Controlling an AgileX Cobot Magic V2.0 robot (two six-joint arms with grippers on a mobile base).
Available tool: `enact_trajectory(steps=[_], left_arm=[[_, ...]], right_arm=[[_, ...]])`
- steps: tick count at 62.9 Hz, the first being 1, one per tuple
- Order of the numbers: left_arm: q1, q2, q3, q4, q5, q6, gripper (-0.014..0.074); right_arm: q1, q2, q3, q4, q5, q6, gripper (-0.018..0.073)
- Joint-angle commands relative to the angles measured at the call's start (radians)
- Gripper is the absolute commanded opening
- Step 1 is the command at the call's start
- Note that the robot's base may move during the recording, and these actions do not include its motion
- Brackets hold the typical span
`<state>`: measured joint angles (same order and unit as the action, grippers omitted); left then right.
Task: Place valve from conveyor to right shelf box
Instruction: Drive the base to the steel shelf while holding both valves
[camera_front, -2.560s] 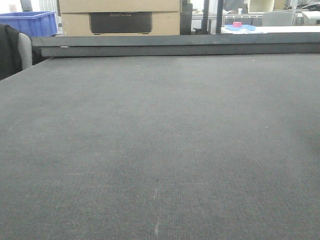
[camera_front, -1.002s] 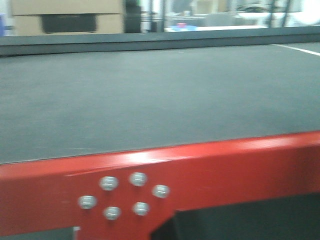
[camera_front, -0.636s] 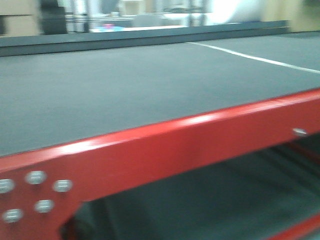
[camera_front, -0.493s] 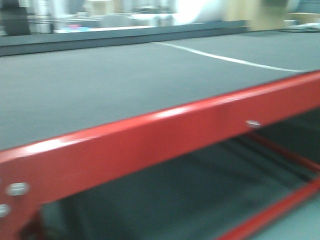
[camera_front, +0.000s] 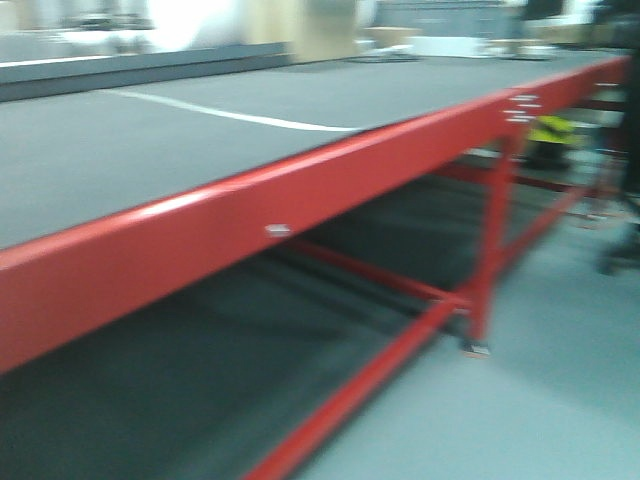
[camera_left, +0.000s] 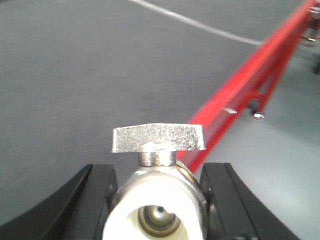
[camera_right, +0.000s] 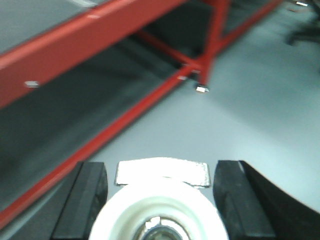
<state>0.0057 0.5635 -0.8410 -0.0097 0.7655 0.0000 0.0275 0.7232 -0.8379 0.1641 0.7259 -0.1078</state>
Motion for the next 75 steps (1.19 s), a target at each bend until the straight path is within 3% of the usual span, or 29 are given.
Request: enact_trajectory(steps=[1, 75], left_arm=[[-0.002, -0.007, -0.006, -0.005, -0.052, -0.007, -0.0111], [-0.002, -0.007, -0.006, -0.005, -0.052, -0.007, -0.0111]], right_arm=[[-0.003, -0.008, -0.009, -0.005, -0.063, -0.007, -0.0162], [-0.003, -0.008, -0.009, -0.005, -0.063, -0.007, -0.0162]])
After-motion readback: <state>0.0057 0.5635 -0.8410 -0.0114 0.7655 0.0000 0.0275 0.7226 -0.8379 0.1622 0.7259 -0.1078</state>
